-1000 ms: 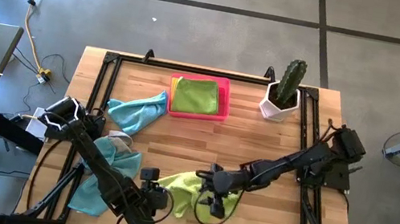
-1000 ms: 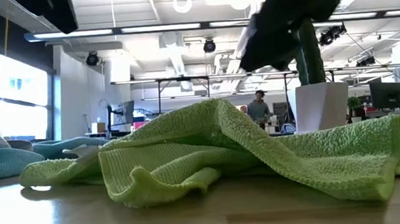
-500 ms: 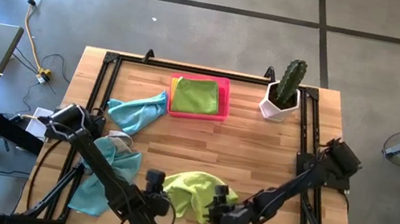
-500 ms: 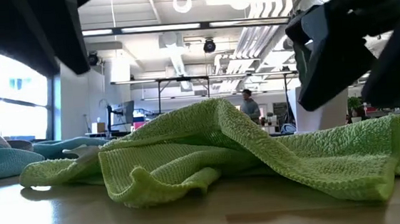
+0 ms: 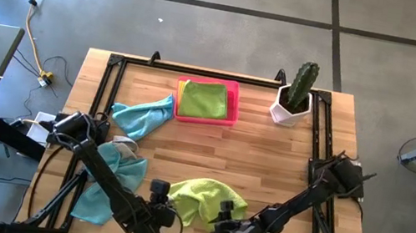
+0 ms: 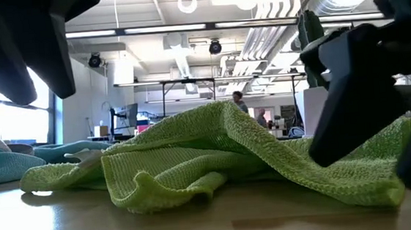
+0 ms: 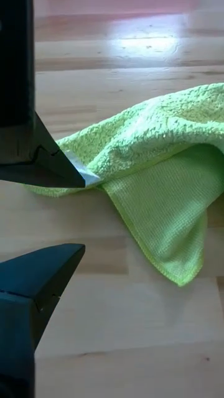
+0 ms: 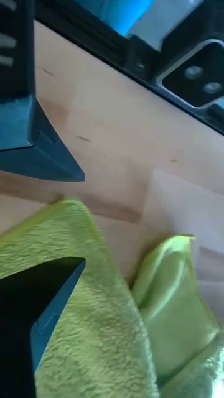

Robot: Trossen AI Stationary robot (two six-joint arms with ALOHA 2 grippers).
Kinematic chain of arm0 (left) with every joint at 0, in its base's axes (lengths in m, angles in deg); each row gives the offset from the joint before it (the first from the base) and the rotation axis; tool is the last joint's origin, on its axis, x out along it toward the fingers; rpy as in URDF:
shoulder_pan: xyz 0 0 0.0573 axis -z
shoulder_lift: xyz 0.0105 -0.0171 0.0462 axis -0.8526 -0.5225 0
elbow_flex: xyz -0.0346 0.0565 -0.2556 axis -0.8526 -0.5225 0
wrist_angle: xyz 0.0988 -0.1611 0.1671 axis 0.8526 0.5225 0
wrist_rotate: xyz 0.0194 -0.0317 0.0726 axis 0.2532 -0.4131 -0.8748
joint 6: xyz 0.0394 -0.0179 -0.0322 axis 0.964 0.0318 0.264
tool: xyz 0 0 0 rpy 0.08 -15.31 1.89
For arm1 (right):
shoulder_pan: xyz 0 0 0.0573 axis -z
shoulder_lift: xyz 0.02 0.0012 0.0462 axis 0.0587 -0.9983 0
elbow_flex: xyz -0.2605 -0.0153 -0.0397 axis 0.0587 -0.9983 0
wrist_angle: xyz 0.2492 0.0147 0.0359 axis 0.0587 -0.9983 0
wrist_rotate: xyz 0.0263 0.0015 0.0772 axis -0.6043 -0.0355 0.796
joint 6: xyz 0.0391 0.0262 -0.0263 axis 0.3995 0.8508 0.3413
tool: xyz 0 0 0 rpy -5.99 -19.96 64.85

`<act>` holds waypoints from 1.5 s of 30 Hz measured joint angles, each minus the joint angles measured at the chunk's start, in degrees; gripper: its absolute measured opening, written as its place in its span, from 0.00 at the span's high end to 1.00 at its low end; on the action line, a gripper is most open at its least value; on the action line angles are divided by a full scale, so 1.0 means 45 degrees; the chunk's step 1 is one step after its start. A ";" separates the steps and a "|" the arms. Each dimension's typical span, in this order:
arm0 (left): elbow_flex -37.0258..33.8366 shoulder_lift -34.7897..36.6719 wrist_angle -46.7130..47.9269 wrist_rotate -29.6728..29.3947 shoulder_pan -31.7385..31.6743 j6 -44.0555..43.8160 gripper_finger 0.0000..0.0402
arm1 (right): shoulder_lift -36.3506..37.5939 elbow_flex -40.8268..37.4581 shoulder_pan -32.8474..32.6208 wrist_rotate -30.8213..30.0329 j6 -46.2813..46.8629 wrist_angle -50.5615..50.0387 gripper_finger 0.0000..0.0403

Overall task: Fold microfiber towels
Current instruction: Fold the light green microfiber cloth

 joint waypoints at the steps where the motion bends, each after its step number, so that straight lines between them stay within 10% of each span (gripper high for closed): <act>1: 0.0000 0.0000 -0.0001 0.0014 0.0032 -0.0125 0.64 | -0.0148 0.0000 0.0000 -0.0012 0.0054 0.0292 0.49; 12: 0.0000 0.0000 0.0038 0.0083 0.0252 -0.0400 0.64 | -0.1034 0.0044 -0.0049 -0.1119 0.1250 0.1050 0.53; 23: 0.0000 0.0005 0.0003 -0.0027 0.0303 -0.1082 0.64 | -0.0951 0.0029 0.0015 -0.1093 0.1617 0.0562 0.98; 31: 0.0000 0.0010 -0.0250 -0.1308 0.0206 -0.1388 0.64 | 0.1101 -0.0035 0.0023 -0.0358 0.2308 -0.0284 0.99; 45: 0.0000 0.0015 -0.5579 -0.5953 0.0201 0.3593 0.64 | 0.4394 -0.0024 0.0817 -0.0674 0.3669 -0.1380 1.00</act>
